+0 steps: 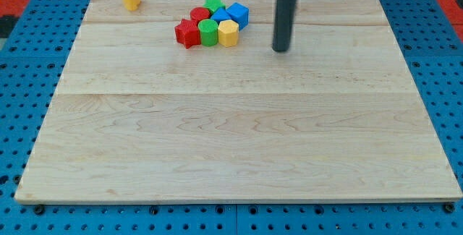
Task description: Place the yellow heart to top center of the board
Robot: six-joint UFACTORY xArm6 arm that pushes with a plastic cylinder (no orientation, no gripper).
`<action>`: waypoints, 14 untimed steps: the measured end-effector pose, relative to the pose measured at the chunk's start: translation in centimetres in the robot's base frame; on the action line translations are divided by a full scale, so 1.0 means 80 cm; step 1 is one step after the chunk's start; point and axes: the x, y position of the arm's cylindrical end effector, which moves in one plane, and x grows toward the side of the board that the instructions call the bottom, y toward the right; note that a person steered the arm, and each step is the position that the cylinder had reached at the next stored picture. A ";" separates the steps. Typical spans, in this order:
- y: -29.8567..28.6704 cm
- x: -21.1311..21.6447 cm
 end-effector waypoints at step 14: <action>-0.069 -0.204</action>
